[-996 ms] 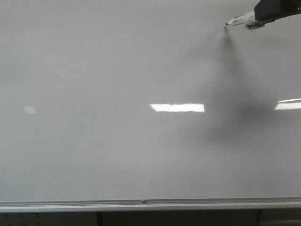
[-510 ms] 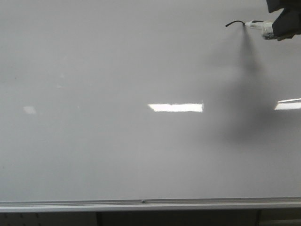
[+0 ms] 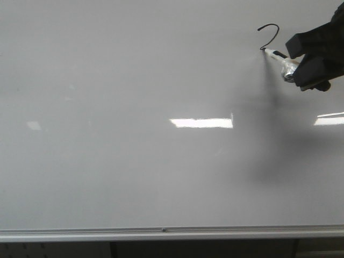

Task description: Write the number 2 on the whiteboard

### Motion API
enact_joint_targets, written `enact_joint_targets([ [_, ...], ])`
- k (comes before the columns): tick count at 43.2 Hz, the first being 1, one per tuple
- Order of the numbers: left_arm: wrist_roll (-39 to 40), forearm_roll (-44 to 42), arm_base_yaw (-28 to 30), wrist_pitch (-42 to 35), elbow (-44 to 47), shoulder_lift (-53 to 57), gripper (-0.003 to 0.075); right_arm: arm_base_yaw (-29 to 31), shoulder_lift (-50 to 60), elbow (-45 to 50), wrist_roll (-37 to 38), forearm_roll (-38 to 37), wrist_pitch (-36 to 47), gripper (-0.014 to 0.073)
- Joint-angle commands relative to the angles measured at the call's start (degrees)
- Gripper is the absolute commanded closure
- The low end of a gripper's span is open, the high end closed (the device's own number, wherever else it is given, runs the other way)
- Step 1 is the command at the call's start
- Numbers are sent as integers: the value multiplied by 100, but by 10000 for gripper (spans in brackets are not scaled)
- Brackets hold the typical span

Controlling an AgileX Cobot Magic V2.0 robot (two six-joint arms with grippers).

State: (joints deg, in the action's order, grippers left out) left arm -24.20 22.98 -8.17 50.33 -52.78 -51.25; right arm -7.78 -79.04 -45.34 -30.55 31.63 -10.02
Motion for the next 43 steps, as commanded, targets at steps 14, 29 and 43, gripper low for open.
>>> enact_joint_targets([
  [14,67,186,19,-391,-154,14,335,398,405,-291,-20,-33,-355,557],
  [29,-1507,653,-368,157,-340,14,335,-54,1553,-944,-1299,-25,-4072,557],
  [43,-2481,920,-2251,433,-675,14,334,-1243,1658,-971,-2712,988,-5744,557],
])
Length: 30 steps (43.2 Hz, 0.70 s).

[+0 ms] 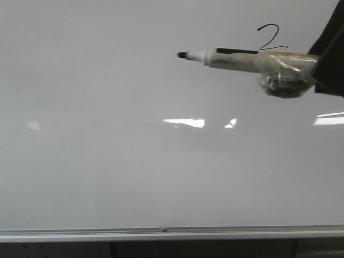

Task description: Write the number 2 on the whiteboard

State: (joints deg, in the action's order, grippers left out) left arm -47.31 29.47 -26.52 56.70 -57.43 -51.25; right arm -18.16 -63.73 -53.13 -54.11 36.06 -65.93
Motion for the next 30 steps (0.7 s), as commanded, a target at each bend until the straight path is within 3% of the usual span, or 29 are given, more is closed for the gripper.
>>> enact_joint_targets([
  [1,-173,272,-586,-194,-209,14,333,-280,127,-192,-400,649,-187,557],
  [8,-173,276,-1560,-194,-209,-274,331,-544,127,-192,-793,1197,-371,557],
  [15,-173,276,-2160,-232,-253,-843,303,-576,127,-192,-859,1317,-557,557],
  [22,-162,285,-2283,-156,-677,-1459,219,-576,127,-192,-870,1317,-621,557],
  [30,-162,274,-2283,146,-1189,-2056,216,-576,127,-192,-870,1317,-622,557],
])
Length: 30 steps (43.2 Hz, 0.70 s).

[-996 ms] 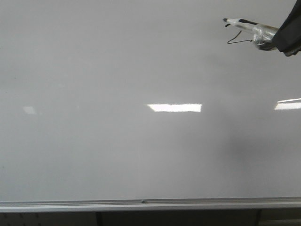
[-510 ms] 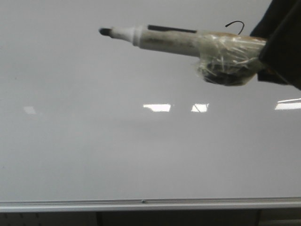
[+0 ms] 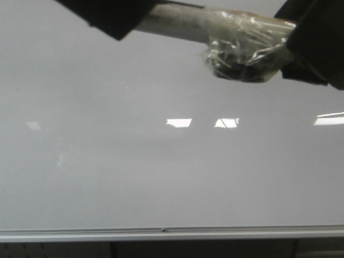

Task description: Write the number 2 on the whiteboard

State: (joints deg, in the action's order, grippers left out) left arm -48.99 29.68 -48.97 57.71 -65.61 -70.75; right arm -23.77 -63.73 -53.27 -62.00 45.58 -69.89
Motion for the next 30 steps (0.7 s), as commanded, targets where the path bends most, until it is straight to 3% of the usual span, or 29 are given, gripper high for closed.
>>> enact_joint_targets([
  [1,6,253,-37,111,-401,-145,216,-15,127,-179,-81,365,-225,557],
  [13,-4,244,-37,821,-755,-657,255,-15,127,-179,-81,355,-183,557],
  [30,-4,244,-37,759,-758,-657,501,-15,127,-179,-81,355,-183,557],
])
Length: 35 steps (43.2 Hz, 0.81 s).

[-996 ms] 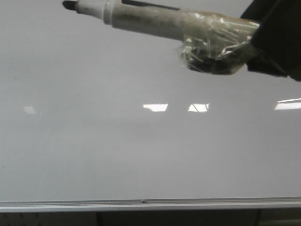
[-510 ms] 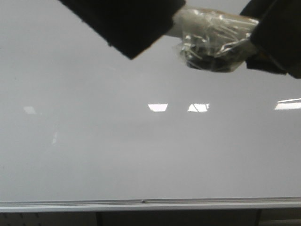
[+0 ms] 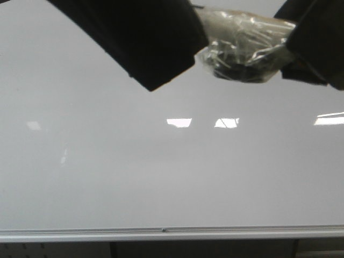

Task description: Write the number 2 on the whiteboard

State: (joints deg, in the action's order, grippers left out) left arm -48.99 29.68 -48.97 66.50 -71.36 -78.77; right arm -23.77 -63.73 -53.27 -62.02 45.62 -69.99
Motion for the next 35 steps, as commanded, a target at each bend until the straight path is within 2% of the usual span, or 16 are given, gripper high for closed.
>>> enact_joint_targets([
  [1,-4,244,-37,-132,-183,145,519,-15,127,-179,-79,351,-173,557],
  [14,-4,244,-37,-166,-183,145,671,-15,127,-179,-79,351,-173,540],
  [17,-4,244,-37,-171,-183,145,692,-15,127,-179,-79,351,-173,492],
  [27,-4,244,-24,-171,-183,145,733,-15,127,-179,-79,351,-173,190],
  [32,18,130,-15,-171,-183,145,733,18,127,-200,-63,156,-174,112],
  [35,99,-30,-15,-160,-183,145,733,128,153,-266,109,-173,-174,109],
])
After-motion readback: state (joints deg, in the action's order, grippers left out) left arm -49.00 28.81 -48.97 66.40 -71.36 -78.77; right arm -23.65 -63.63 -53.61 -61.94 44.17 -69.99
